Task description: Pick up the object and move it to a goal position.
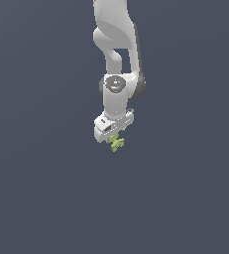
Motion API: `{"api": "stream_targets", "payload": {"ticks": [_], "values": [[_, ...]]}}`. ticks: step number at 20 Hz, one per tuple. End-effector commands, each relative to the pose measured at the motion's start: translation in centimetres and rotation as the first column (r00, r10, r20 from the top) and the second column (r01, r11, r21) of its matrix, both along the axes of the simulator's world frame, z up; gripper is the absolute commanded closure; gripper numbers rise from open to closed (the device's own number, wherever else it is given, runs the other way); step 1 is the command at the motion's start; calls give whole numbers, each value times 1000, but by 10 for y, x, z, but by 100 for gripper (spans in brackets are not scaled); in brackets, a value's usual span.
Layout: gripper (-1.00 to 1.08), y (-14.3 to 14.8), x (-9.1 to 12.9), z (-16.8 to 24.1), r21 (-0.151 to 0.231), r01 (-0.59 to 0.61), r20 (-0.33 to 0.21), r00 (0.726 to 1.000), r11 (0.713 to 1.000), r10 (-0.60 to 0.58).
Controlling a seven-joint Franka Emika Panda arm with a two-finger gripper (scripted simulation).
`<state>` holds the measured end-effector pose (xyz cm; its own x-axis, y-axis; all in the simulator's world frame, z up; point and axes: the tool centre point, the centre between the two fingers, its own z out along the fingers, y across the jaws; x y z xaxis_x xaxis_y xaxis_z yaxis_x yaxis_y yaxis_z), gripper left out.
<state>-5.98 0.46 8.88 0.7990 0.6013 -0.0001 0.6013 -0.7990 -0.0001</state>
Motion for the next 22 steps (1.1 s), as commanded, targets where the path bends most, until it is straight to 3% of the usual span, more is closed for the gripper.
{"api": "stream_targets", "payload": {"ticks": [1,15,16,22], "values": [[-92,0,0,-4,0,-1,0,1000,1000,1],[-92,0,-1,-49,0,-5,0,1000,1000,5],[108,0,-1,-49,0,-5,0,1000,1000,5],[108,0,-1,-49,0,-5,0,1000,1000,5]]}}
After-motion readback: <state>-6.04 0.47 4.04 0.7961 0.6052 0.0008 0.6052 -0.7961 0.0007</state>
